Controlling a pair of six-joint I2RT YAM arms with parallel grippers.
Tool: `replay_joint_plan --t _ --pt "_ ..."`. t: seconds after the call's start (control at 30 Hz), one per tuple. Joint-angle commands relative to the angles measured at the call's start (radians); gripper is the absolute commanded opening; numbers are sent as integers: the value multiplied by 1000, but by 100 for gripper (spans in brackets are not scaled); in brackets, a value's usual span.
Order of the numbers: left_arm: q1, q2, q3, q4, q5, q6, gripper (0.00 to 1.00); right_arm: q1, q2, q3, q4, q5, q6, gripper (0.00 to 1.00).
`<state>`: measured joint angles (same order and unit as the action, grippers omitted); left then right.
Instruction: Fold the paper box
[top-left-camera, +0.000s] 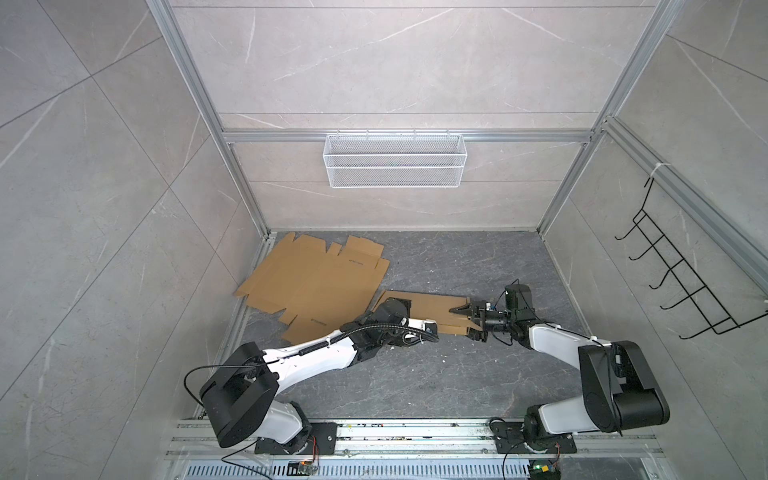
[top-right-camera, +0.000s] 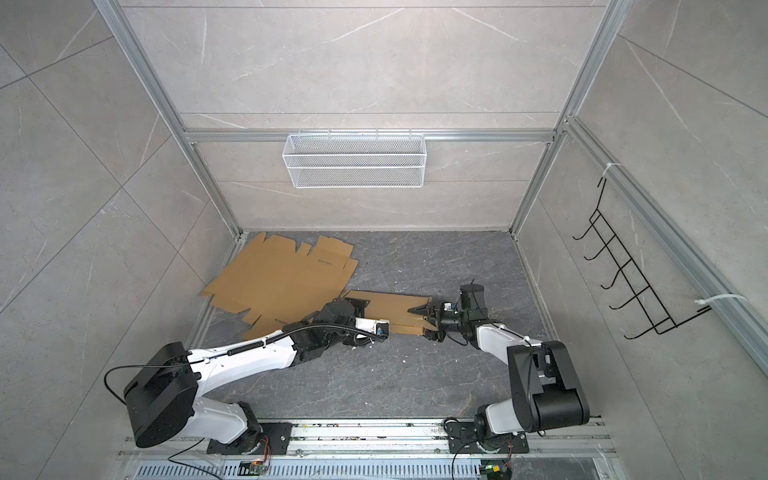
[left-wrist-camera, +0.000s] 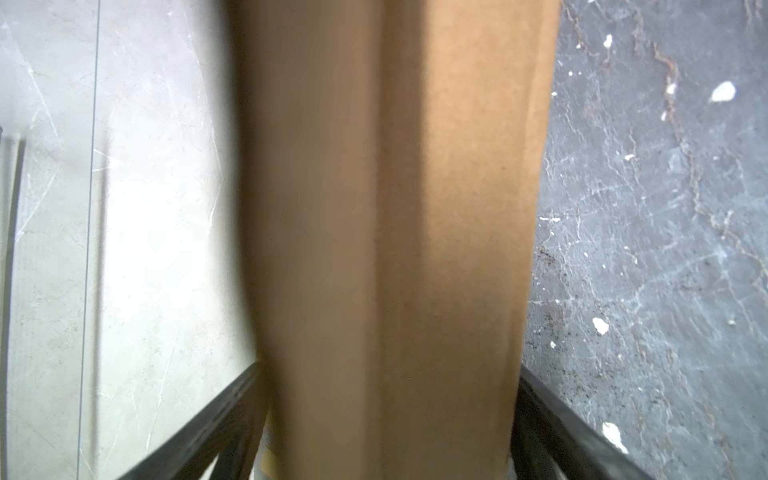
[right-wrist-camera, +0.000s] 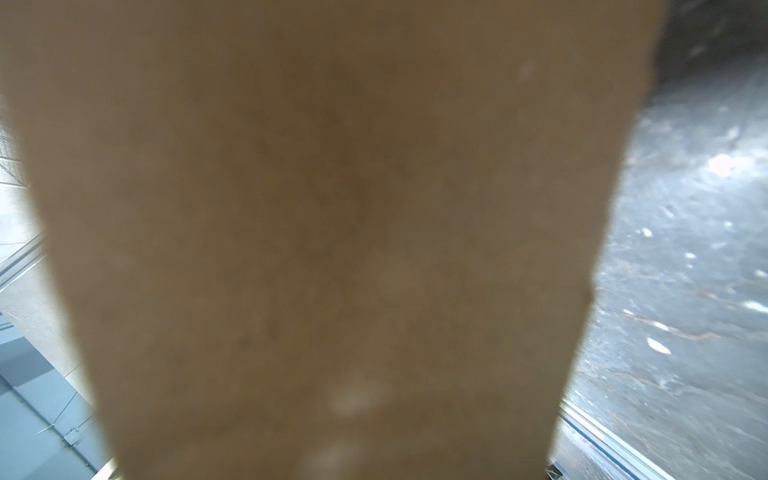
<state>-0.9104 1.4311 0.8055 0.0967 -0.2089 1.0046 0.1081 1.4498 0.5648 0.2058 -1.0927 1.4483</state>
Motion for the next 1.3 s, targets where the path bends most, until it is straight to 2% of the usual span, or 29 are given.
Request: replay_joint_plan --t 0.0,0.13,0.33,0.53,0.8,0.87,0.93,1.1,1.27 --pt "30 7 -11 56 -27 18 82 13 -23 6 -69 -62 -6 45" --pt "33 -4 7 24 -26 20 75 13 -17 4 -77 -62 -19 46" --pt "34 -37 16 -25 -22 17 69 13 -38 12 -96 -62 -16 55" --pt "38 -53 33 -75 -6 0 51 12 -54 21 -138 -56 -37 65" --pt "44 -51 81 -148 2 -12 46 9 -81 34 -195 -56 -76 78" --pt "46 -49 98 -178 1 -15 45 -3 -98 54 -270 -55 -136 81" --pt "50 -49 125 -224 4 -25 45 -28 -121 106 -434 -38 -265 85" --pt "59 -35 224 -400 32 -74 45 -96 -153 224 -662 21 -483 88" --pt "59 -10 357 -617 56 -135 45 -128 -157 290 -712 55 -557 89"
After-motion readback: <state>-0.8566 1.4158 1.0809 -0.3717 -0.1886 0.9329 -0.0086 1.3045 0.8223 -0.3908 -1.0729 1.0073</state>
